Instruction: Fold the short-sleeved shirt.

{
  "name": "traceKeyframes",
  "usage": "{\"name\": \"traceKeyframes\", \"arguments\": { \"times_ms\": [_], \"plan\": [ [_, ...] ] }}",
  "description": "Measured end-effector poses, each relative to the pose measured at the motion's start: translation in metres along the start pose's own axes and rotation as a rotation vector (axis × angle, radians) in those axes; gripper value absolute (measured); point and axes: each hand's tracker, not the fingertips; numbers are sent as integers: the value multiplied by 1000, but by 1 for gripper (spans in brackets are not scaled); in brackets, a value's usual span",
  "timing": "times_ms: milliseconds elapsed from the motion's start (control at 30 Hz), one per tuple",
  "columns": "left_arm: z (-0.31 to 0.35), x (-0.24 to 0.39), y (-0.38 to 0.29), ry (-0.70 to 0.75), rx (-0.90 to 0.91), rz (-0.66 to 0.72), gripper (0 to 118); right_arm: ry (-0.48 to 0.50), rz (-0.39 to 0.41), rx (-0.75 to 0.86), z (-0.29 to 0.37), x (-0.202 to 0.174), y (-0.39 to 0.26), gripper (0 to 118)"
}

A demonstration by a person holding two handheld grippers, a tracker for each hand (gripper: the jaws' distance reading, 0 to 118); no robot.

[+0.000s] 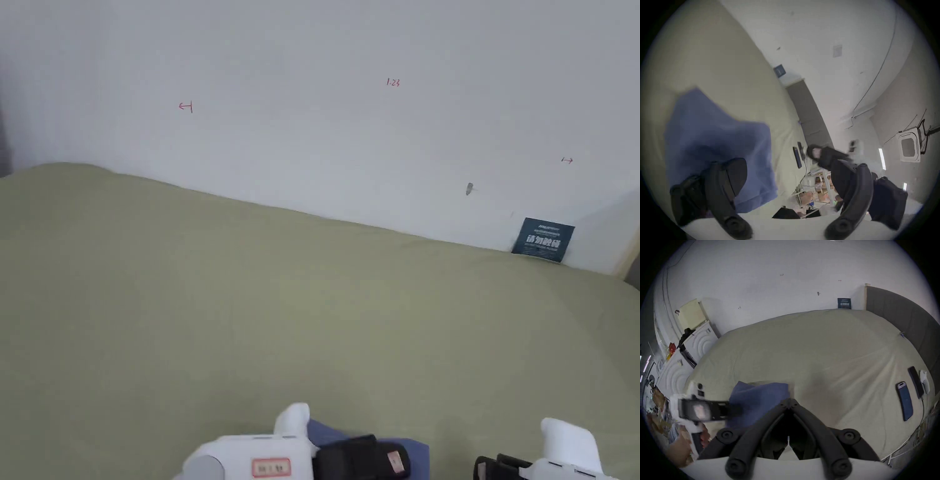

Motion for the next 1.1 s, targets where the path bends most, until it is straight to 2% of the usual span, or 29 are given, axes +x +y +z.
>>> {"name": "traceKeyframes", "arguments": {
  "times_ms": [67, 100, 133, 167, 200, 233, 333, 400, 467, 533, 567, 633, 667, 700, 733, 767, 800, 833, 867, 900, 933, 967, 1033, 1100],
  "plan": [
    [31, 7, 13, 39, 35, -25, 107, 63, 6, -25, -12, -13, 0, 0],
    [43, 6, 17, 61, 54, -38, 102, 92, 23, -42, -18, -19, 0, 0],
    [58, 3, 20, 108, 75, -55, 91, 123, 56, -63, -25, -29, -1, 0],
    [70, 1, 23, 170, 103, -68, 69, 141, 77, -89, -34, -36, -1, 0],
    [80, -2, 24, 220, 120, -72, 29, 149, 85, -124, -44, -41, -2, 0],
    [89, -6, 24, 271, 131, -67, 4, 158, 88, -174, -58, -45, -3, 0],
    [116, -30, 21, 246, 155, 34, 2, 166, 70, -337, -106, -42, -19, 0],
    [123, -41, 16, 272, 186, 92, 2, 40, 91, -478, -136, -35, -45, 0],
    [123, -54, 17, 260, 168, 147, 2, 141, -24, -325, -119, -27, -46, 0],
    [113, -68, 17, 189, 121, 180, 2, 125, 7, -349, -107, -32, -45, 0],
    [107, -78, 19, 168, 98, 199, 8, 125, 40, -347, -107, -33, -46, 0],
    [85, -90, 21, 166, 51, 233, 78, 126, 45, -348, -107, -34, -46, 0],
    [71, -96, 21, 170, 13, 261, 104, 126, 38, -352, -110, -33, -44, 0],
    [59, -91, 15, 154, -24, 292, 105, 127, 36, -353, -110, -33, -44, 0],
    [52, -84, 9, -7, 8, 284, 105, 132, 39, -353, -109, -32, -44, 0],
    [41, -84, 7, -60, -12, 292, 105, 138, 38, -349, -108, -31, -46, 0],
    [29, -84, 6, -50, -52, 307, 101, 143, 33, -348, -112, -28, -45, 0],
    [21, -97, 5, -34, -110, 293, 91, 150, 26, -344, -111, -26, -46, 0],
    [15, -92, 5, 16, -128, 223, 74, 154, 17, -338, -110, -25, -47, 0],
    [12, -85, 5, 100, -120, 142, 45, 158, 8, -331, -109, -24, -48, 0],
    [10, -82, 5, 180, -125, 107, 38, 162, -2, -322, -112, -21, -48, 0],
    [10, -92, 5, 186, -122, 171, 36, 161, -10, -314, -111, -20, -49, 0],
    [21, -101, 8, 75, -93, 268, 33, 171, -32, -292, -108, -19, -51, 0],
    [27, -92, 9, 152, -112, 189, 32, 169, -48, -276, -106, -20, -50, 0]
  ]
}}
